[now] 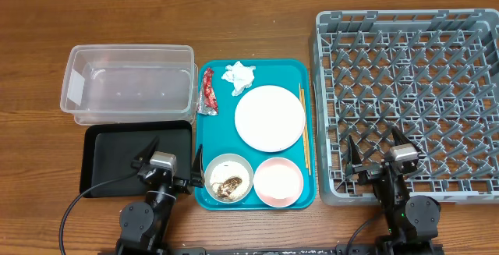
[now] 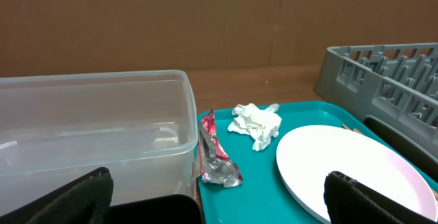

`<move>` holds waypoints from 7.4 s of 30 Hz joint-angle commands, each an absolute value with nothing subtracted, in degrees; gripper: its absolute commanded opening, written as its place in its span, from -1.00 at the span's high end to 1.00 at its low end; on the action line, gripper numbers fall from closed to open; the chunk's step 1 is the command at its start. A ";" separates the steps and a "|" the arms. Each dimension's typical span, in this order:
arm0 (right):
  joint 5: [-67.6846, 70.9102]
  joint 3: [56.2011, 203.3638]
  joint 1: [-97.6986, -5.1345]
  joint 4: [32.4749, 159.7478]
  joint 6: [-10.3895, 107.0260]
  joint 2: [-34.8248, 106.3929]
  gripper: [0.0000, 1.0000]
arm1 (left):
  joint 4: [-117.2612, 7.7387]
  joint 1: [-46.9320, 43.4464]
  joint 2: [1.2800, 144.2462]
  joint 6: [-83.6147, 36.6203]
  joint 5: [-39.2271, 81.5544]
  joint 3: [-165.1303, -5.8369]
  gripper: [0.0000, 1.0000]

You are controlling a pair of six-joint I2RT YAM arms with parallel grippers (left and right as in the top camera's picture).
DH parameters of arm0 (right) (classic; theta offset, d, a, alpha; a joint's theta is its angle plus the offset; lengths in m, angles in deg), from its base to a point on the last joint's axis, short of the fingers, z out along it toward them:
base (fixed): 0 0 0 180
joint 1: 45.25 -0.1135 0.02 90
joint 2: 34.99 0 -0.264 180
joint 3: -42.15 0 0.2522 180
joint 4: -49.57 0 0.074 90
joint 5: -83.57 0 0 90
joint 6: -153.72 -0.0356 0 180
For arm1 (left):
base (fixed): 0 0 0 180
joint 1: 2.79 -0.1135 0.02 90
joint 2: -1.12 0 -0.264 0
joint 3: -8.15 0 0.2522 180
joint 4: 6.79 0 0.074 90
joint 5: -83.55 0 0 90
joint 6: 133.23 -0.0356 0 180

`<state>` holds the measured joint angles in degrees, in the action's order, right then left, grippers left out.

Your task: Sort waste into correct bins and load items into the dishwasher

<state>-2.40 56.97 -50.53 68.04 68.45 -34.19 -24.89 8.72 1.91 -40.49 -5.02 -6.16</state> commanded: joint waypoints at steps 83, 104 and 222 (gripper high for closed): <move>7.15 95.81 -50.64 98.75 56.38 -12.68 -1.00 | -44.94 8.48 28.51 -30.98 11.11 -47.45 -1.00; 10.72 127.98 -50.64 123.84 49.19 22.42 -1.00 | -93.92 17.92 78.13 -30.15 20.31 -93.85 -0.68; 2.08 128.00 -60.78 120.27 48.36 16.39 -0.35 | -82.73 4.10 85.56 -36.38 48.03 -85.64 -1.00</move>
